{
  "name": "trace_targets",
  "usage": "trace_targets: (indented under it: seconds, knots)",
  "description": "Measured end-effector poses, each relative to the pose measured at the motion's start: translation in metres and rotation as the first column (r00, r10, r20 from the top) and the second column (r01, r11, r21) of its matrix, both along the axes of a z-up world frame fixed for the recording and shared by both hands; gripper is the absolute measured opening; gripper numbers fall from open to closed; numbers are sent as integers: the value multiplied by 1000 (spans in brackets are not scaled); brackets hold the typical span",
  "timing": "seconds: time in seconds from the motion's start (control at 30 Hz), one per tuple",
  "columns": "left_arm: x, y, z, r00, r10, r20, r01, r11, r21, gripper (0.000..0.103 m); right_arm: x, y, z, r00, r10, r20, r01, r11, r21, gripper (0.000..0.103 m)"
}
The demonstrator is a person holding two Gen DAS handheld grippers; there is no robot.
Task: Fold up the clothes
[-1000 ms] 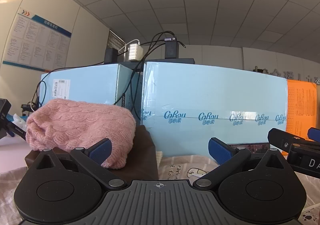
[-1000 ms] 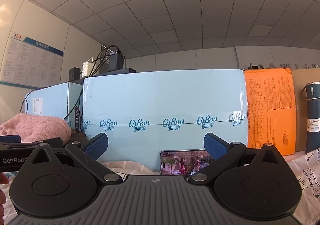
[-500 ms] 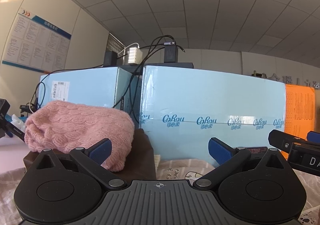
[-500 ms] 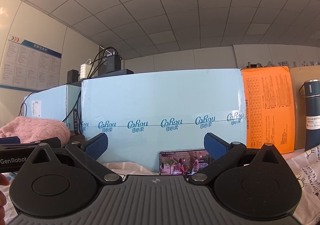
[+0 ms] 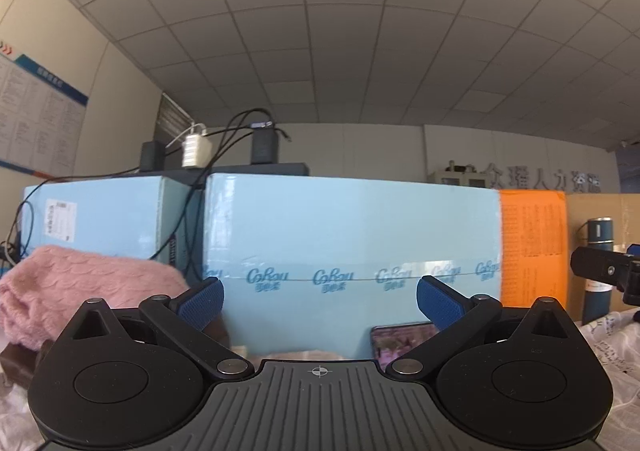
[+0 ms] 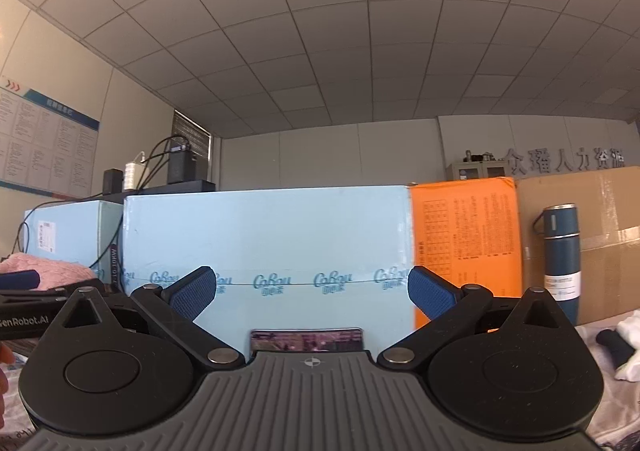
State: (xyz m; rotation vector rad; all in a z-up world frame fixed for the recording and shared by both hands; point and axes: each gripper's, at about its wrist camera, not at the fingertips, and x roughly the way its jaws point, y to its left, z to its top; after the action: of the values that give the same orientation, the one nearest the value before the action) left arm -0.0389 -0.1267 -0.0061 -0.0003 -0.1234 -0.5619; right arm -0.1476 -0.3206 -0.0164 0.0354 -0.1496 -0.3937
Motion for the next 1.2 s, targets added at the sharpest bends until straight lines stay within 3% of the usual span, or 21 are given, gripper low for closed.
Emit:
trace_targets:
  seconds: [0.23, 0.43, 0.53, 0.63, 0.7, 0.8, 0.93, 1.0, 1.2]
  knots:
    - [-16, -68, 20, 977, -180, 111, 174, 983, 65, 103, -50, -72, 0, 976, -216, -24, 217, 972, 91, 103]
    - [-21, -148, 23, 945, -291, 146, 266, 949, 170, 103, -100, -146, -6, 907, -414, -82, 421, 897, 134, 103]
    - [-15, -194, 32, 936, -341, 90, 320, 928, 190, 103, -113, -187, -10, 864, -472, -176, 498, 853, 156, 103]
    - [-12, -233, 36, 924, -381, -24, 380, 911, 160, 100, -116, -224, -15, 831, -479, -283, 538, 822, 186, 102]
    - [-10, -255, 34, 901, -419, -115, 432, 891, 141, 98, -114, -244, -18, 819, -463, -339, 547, 810, 214, 100]
    - [-7, -284, 25, 846, -475, -241, 511, 851, 119, 96, -95, -278, -21, 806, -402, -434, 537, 805, 252, 100]
    - [0, -319, 9, 725, -534, -436, 607, 794, 36, 88, -71, -311, -27, 788, -331, -519, 524, 803, 283, 99]
    - [3, -335, 0, 662, -552, -507, 636, 771, -9, 85, -62, -320, -32, 772, -329, -544, 535, 798, 277, 93]
    - [4, -389, -33, 465, -595, -656, 713, 690, -120, 84, -70, -342, -50, 768, -351, -536, 580, 736, 349, 38]
